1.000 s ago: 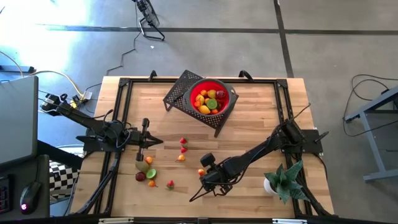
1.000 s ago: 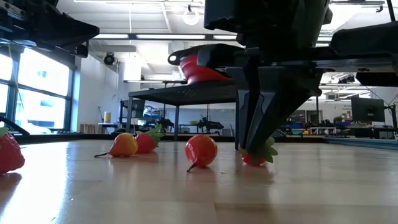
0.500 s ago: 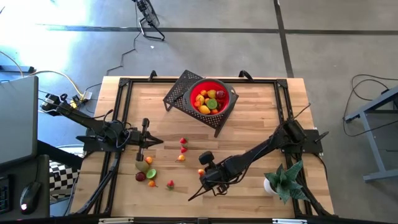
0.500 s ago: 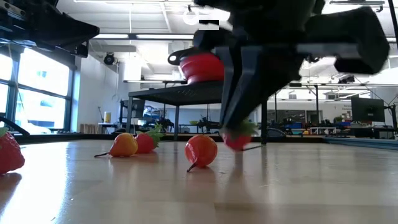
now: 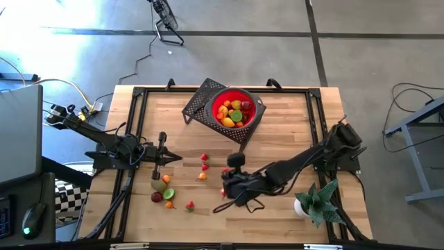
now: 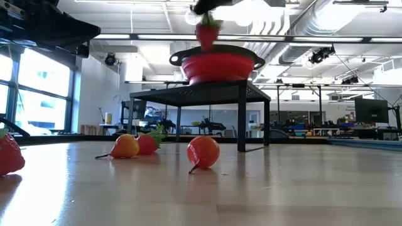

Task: Pick & Place Fruit
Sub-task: Put the strawberry into the strainer bowl on the shelf

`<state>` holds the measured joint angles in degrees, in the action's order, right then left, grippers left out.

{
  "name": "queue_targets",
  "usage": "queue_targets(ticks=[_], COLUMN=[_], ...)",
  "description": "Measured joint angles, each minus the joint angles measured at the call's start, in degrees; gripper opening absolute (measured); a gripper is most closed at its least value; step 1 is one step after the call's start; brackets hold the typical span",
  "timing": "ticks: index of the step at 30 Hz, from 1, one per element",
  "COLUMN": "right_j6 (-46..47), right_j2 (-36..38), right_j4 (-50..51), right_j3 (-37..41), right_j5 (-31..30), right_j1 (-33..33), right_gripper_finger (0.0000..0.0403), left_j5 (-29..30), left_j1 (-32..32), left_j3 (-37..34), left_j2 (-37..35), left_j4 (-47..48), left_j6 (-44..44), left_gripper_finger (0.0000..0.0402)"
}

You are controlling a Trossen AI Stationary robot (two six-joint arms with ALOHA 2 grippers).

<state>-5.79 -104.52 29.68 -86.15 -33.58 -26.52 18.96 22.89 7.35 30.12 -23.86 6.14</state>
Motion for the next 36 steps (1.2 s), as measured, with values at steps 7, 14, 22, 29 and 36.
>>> queue_targets(ticks=[7,14,22,29,36], right_j6=[-1.83,-3.47,-1.75,4.79,5.94], right_j2=[5.45,8.48,9.12,8.64,9.37], right_j4=[-5.93,-16.01,-24.69,-25.06,-25.30], right_j3=[0.04,0.02,0.02,0.07,0.04], right_j5=[-7.52,-16.77,-27.17,-27.48,-20.13], right_j1=[0.28,0.44,1.14,5.03,13.08], right_gripper_finger=[0.0004,0.0004,0.0004,0.0004,0.0004], left_j5=[-0.01,-0.02,0.09,0.26,0.24], left_j1=[0.00,0.00,-0.01,-0.01,-0.01], left_j3=[0.00,0.00,0.00,0.00,0.00], left_j2=[0.01,-0.01,-0.01,0.00,-0.01], left_j4=[0.01,-0.01,-0.01,0.15,3.95], left_j6=[0.00,0.00,0.01,0.01,0.64], left_gripper_finger=[0.0000,0.0000,0.0000,0.0000,0.0000])
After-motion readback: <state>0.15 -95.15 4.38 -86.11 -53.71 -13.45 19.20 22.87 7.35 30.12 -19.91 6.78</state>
